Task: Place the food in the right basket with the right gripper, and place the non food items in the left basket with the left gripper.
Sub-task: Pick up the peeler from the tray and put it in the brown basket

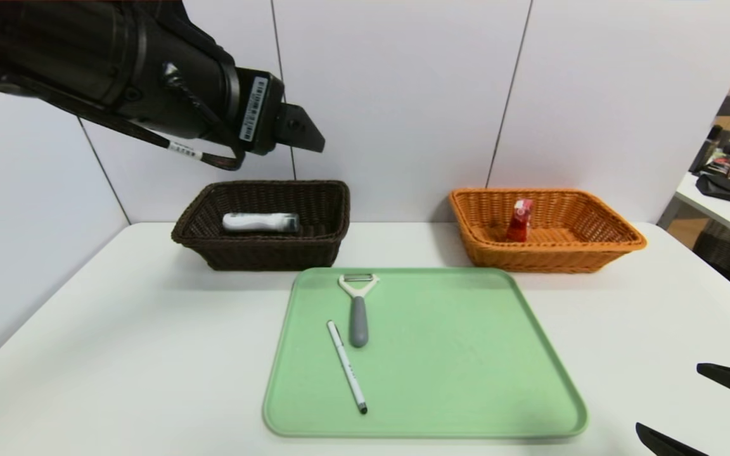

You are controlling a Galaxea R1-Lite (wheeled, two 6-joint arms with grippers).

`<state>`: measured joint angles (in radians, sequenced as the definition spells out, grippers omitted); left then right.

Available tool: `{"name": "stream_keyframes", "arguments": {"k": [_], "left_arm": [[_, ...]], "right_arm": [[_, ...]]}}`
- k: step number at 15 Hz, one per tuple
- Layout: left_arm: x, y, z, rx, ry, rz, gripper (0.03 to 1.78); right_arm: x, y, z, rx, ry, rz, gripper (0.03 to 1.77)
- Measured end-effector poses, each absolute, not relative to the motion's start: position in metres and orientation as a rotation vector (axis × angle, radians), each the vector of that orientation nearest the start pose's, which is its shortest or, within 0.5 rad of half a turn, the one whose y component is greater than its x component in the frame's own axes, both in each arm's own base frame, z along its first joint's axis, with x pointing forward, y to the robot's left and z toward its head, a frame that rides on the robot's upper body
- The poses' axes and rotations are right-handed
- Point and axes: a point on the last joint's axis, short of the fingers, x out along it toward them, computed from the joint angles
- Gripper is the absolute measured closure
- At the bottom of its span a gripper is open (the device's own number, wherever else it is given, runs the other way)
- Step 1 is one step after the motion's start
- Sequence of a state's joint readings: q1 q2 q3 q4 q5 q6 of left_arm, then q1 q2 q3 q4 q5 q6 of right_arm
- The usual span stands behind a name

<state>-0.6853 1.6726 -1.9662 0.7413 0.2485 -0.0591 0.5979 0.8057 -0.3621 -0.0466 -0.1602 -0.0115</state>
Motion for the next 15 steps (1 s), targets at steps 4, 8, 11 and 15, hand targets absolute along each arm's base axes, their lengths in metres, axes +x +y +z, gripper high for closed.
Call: {"name": "stream_keyframes", "arguments": {"k": [4,8,11,15], "left_arm": [[0.222,-0.188,0.352,0.048,0.561,-0.364,0.12],[0.234,-0.203,0.325,-0.04,0.714,-0.297,0.12],[0.244,-0.215,0.308,-0.063,0.775,-0.268,0.12],[0.257,-0.233,0.285,-0.079,0.848,-0.252,0.12]], "right_arm": [[0.065,0.04,0.17,-0.159,0.367,0.434,0.1],[0.065,0.04,0.17,-0.159,0.367,0.434,0.1],[0.066,0.04,0.171,-0.161,0.365,0.433,0.1],[0.066,0.04,0.171,-0.161,0.364,0.432,0.1]]}}
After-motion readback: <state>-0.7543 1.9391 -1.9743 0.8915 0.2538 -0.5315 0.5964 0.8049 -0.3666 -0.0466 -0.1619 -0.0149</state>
